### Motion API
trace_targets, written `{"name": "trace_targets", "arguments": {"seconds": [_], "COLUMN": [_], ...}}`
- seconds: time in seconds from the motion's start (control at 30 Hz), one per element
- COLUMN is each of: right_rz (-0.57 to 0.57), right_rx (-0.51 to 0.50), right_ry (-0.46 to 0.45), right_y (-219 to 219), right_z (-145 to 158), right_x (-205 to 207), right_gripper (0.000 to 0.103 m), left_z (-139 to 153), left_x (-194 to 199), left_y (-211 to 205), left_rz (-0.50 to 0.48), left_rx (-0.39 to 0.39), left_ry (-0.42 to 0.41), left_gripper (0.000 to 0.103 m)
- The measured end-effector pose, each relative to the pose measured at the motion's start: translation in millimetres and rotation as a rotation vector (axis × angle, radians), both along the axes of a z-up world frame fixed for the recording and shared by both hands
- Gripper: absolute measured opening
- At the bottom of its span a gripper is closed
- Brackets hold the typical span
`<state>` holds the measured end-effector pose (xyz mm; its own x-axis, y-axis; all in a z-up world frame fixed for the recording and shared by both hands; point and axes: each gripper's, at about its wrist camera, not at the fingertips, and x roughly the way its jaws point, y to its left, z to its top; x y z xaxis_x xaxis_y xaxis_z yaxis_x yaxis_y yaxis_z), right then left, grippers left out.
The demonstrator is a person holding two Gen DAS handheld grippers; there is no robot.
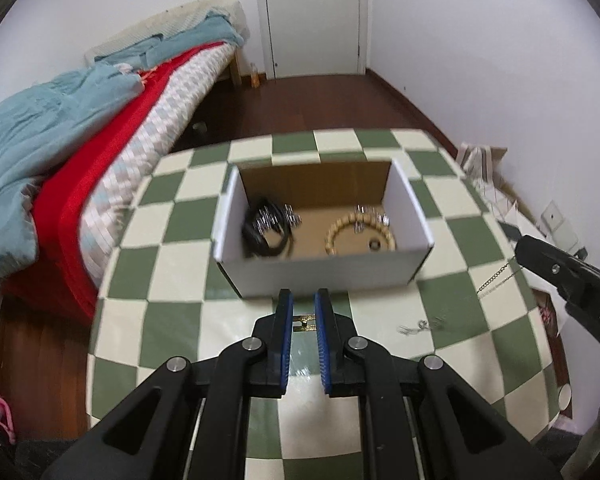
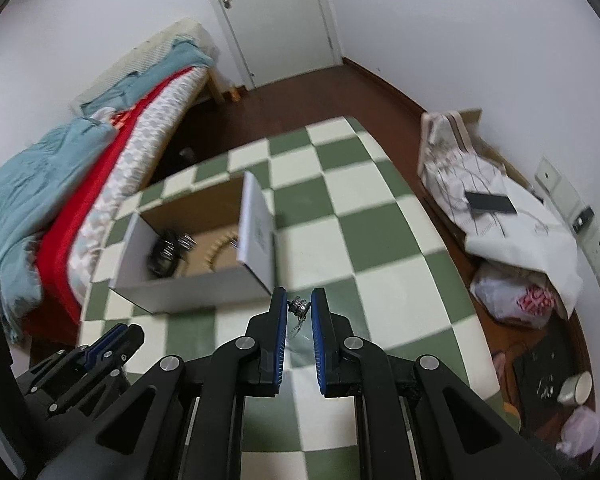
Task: Organize jewelry
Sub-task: 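Carry the gold item and silver chain into the box and release both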
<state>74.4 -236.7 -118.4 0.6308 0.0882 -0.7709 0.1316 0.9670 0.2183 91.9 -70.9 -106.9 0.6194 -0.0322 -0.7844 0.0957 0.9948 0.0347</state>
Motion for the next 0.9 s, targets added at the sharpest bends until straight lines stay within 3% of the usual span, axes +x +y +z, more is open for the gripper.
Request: {"name": "trace_targets", "arguments": {"seconds": [0.43,0.63,0.73,0.9], "right_rz": [0.093,0.148,0.176,0.213], "right_rx": [-0.031,-0.040,-0.050,-0.050], "right_ry": [-0.138,-0.181,-0.162,-0.080], "right_y": [30.7,49.6,59.7,71.0], "right_z": [92.5,125.8,126.5,100.7], "right_x": [29.6,58.5,79.9,110.6], "right_gripper": [0.013,0.013,0.013,0.013], "left_z": [65.0,79.2,78.6,61.7], "left_x": [25.2,54.1,70.6,100.1], "left_y": [24.3,42.8,52.5,60.5], "left_rz": [0.026,0.041,0.047,0.031], "left_rx": [-0.003,-0.008,-0.027,-0.090], "left_ry": [-0.116,-0.127,-0.109,-0.014], "left_gripper": [0.008,0.008,0.008,0.008]}}
